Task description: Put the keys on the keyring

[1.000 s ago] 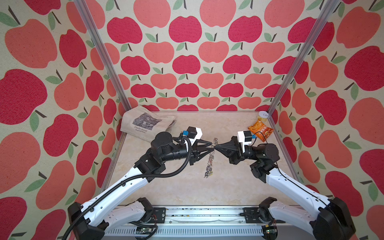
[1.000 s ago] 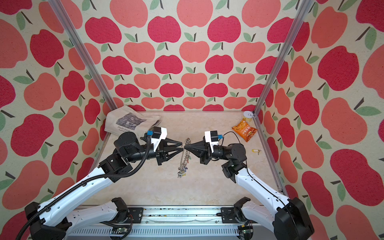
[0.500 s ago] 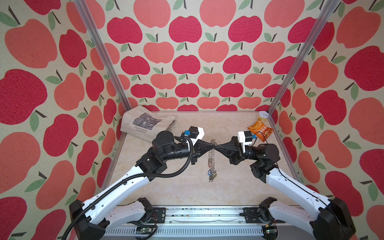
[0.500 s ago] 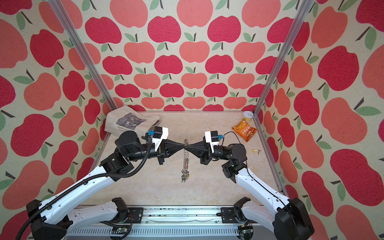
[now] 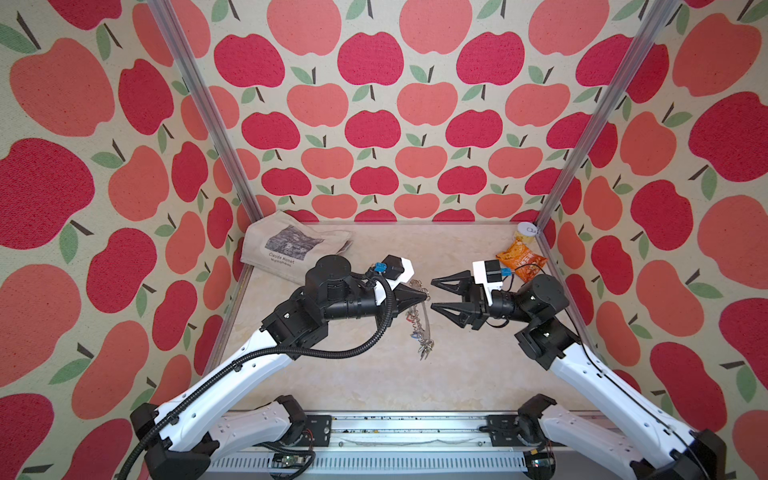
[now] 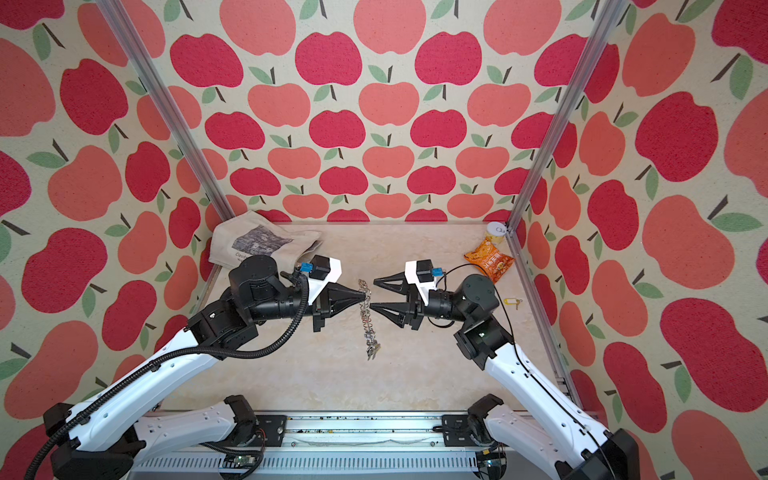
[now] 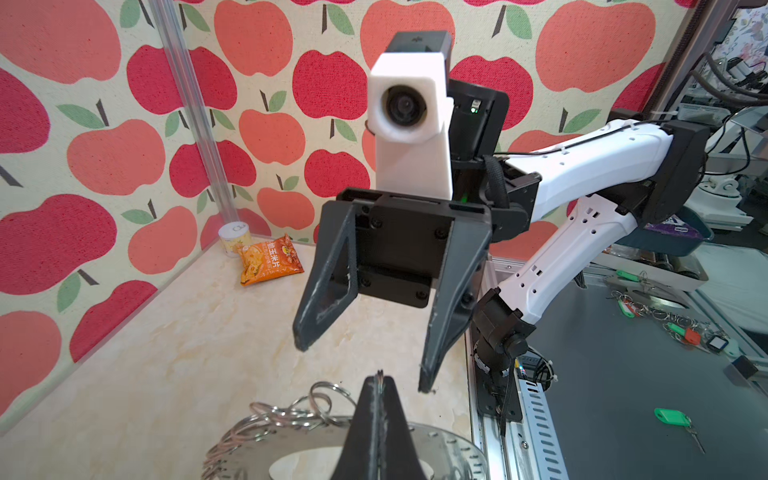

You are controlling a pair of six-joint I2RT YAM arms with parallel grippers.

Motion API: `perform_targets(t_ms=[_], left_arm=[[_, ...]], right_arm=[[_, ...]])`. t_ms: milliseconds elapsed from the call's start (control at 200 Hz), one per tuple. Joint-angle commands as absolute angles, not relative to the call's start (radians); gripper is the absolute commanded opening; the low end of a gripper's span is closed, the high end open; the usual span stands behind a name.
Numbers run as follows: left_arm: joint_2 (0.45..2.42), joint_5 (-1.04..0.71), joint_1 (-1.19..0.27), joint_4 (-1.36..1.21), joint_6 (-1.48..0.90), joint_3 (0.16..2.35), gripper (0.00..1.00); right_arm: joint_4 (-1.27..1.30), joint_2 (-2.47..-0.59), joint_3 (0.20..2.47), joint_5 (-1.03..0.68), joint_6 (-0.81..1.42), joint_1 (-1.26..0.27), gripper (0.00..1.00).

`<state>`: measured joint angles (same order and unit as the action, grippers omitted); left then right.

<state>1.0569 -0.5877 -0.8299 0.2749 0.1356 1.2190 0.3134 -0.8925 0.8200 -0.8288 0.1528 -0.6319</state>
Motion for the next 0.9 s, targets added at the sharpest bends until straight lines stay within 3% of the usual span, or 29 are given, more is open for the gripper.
perform_targets(t_ms=[0,335,650,896], left_arm=[[1.073,-0.552,-0.834,0.49,0.26,1.328,0.0],[1.193,-0.545,-0.857,0.767,0.413,1.547,0.0],[1.208,-0.535,-0.88,0.792,0.445,1.571,0.0],[1.209,-0.535,-0.892,0.778,0.451,1.565,0.0]], right_arm=[[-0.164,-0.847,0.929,-0.73,-0.131,-0.644,0.63],[-0.254,-0.902,1.009,-0.72,-0.259,-0.71,0.57],[-0.172,-0.9,0.989,-0.76,-0.227,-0.714,0.38],[-0.1,-0.91,0.965,-0.807,-0.173,-0.722,0.31]])
